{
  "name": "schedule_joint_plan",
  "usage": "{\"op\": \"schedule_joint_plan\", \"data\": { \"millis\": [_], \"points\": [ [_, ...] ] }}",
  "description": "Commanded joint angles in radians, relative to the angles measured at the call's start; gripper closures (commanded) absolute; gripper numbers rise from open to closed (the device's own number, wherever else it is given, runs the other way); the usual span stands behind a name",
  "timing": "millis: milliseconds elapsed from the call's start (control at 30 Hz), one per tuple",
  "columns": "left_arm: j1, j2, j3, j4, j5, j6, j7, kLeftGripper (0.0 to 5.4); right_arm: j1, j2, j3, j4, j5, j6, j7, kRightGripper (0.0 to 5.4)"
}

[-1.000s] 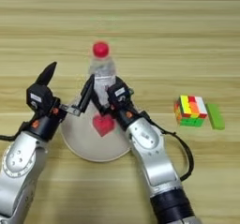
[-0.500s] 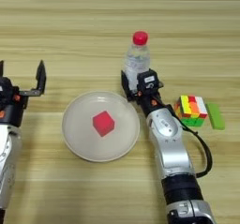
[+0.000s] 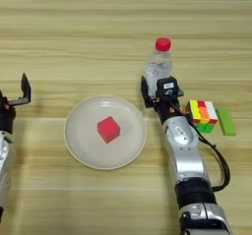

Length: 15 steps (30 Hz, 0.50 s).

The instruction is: Move the objects on the table

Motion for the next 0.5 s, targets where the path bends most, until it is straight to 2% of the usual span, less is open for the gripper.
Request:
{"op": "schedule_joint_plan", "data": {
  "millis": [33, 300, 500],
  "points": [
    [-0.023, 0.007, 0.007, 0.062, 0.007, -0.004, 0.007, 0.00, -0.037, -0.008, 0.002, 0.047, -0.022, -0.065, -0.024, 2.17],
    [-0.046, 0.011, 0.012, 0.139, -0.001, -0.036, -0.005, 0.00, -0.048, -0.006, 0.017, 0.145, -0.070, -0.123, -0.067, 2.17],
    [-0.045, 0.011, 0.015, 0.136, -0.003, -0.045, -0.006, 0.00, -0.057, 0.001, 0.023, 0.204, -0.068, -0.152, -0.072, 2.17]
  ]
}}
